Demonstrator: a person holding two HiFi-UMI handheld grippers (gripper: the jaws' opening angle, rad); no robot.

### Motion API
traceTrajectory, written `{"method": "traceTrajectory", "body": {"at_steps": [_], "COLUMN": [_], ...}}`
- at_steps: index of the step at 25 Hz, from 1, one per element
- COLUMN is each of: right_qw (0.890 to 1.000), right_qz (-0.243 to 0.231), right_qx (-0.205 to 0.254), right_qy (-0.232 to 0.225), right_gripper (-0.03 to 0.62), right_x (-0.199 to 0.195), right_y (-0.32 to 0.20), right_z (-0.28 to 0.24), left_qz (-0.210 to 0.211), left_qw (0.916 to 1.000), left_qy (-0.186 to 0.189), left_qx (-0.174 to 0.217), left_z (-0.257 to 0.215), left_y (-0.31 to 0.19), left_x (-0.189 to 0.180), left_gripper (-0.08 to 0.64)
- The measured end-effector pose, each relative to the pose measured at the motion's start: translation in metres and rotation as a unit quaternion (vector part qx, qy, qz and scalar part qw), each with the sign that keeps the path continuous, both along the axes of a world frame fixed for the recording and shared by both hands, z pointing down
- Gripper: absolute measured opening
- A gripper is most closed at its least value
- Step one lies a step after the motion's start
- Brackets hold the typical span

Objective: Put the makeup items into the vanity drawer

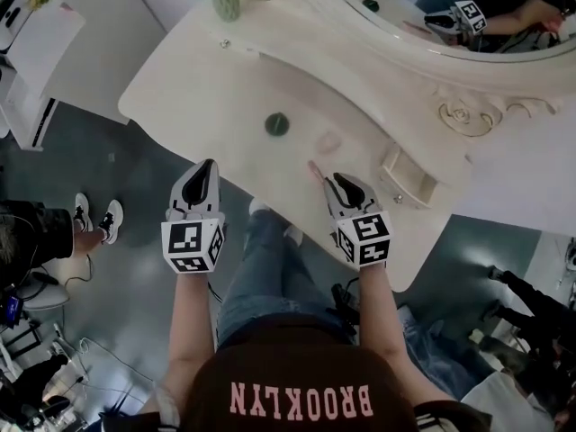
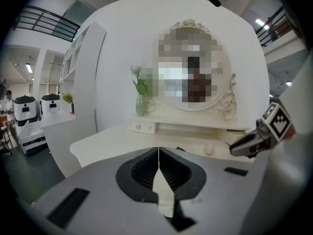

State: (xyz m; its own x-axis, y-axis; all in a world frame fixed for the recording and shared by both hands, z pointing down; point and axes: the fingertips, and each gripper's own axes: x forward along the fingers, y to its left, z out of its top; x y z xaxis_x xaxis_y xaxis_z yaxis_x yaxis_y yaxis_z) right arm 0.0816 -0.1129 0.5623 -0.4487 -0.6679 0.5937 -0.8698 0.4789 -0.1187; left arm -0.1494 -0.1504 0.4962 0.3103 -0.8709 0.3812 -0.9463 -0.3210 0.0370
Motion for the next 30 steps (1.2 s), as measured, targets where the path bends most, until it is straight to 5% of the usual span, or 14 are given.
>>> {"method": "traceTrajectory", "body": {"at_steps": [10, 13, 14, 30], "right_qw": [0.989, 0.988, 0.987, 0.998], "right_qz": [-0.054, -0.058, -0.061, 0.010], "right_qx": [-0.097, -0.096, -0.097, -0.008], "right_qy": [0.097, 0.105, 0.110, 0.058], "right_gripper": [0.109, 0.090, 0.034, 0.032], "right_x": [-0.005, -0.007, -0.007, 0.009], "right_y": [0.009, 0.009, 0.009, -0.032], "right_z": [0.056, 0.055, 0.055, -0.030], "left_qz": [-0.010, -0.012, -0.011, 0.029], "left_qw": [0.9999, 0.9999, 0.9999, 0.9985], "left_qy": [0.001, 0.002, 0.003, 0.007], "left_qx": [-0.008, -0.006, -0.006, 0.046], "left_z": [0.010, 0.010, 0.010, -0.041], "left_y": [-0.010, -0.013, -0.013, -0.046], "left_x": [-0.008, -0.009, -0.008, 0.006], "left_gripper": [0.006, 0.006, 0.006, 0.006]}}
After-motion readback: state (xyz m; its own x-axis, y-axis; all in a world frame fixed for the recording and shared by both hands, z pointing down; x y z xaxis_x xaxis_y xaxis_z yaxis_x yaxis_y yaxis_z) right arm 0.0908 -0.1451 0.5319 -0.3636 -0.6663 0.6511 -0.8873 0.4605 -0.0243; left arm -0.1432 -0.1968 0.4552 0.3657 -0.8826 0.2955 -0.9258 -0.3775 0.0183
